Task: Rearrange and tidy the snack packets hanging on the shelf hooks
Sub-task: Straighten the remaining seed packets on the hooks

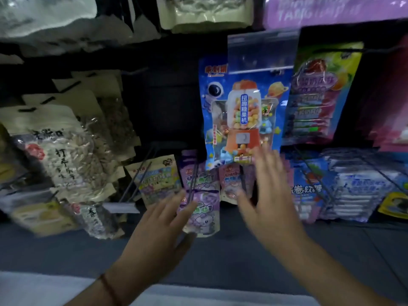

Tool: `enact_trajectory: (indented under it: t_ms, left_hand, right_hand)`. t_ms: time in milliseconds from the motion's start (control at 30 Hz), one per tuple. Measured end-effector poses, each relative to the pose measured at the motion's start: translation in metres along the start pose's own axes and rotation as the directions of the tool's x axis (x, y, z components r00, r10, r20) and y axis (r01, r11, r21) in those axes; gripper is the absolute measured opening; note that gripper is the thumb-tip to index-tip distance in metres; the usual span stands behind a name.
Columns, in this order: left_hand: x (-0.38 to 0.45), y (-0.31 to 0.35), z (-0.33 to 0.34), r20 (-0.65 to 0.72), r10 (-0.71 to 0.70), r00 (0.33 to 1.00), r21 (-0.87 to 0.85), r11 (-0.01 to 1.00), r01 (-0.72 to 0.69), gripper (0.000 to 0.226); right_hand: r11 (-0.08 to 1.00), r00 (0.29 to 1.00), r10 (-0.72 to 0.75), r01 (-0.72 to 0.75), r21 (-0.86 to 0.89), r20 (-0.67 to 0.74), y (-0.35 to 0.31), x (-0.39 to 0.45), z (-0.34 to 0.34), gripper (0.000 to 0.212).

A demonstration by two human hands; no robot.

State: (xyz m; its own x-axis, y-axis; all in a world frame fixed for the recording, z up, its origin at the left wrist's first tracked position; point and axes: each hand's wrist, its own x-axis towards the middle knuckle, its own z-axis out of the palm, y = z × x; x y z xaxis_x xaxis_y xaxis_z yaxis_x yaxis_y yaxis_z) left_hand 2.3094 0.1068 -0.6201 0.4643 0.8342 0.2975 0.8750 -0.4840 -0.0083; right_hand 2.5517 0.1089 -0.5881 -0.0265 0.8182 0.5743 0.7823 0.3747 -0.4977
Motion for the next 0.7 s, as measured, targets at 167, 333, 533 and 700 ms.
enact_trajectory:
  t_ms: [167,333,533,700]
  left_hand:
    - [-0.038,-0.027,0.055,0.404,-0.154,0.902,0.113,0.987,0.118,0.084]
    - [-0.005,-0.041,0.111,0.204,-0.134,0.970,0.169,0.981,0.100,0.116]
    - [0.031,-0.042,0.150,-0.034,-0.122,0.992,0.205,0.971,0.126,0.081]
    - [0.051,-0.053,0.177,-0.150,-0.112,0.982,0.222,0.964,0.144,0.073]
  right_hand:
    - [0.990,0.779,-0.014,0.100,-0.103,0.626,-0.020,-0.075,0.058,0.083]
    - [0.966,0.818,0.128,0.025,-0.257,0.561,0.001,-0.069,0.123,0.084]
    - [0.938,0.867,0.189,-0.021,-0.345,0.461,0.021,-0.055,0.166,0.086]
    - [0.923,0.882,0.205,-0.029,-0.385,0.425,0.035,-0.037,0.186,0.087]
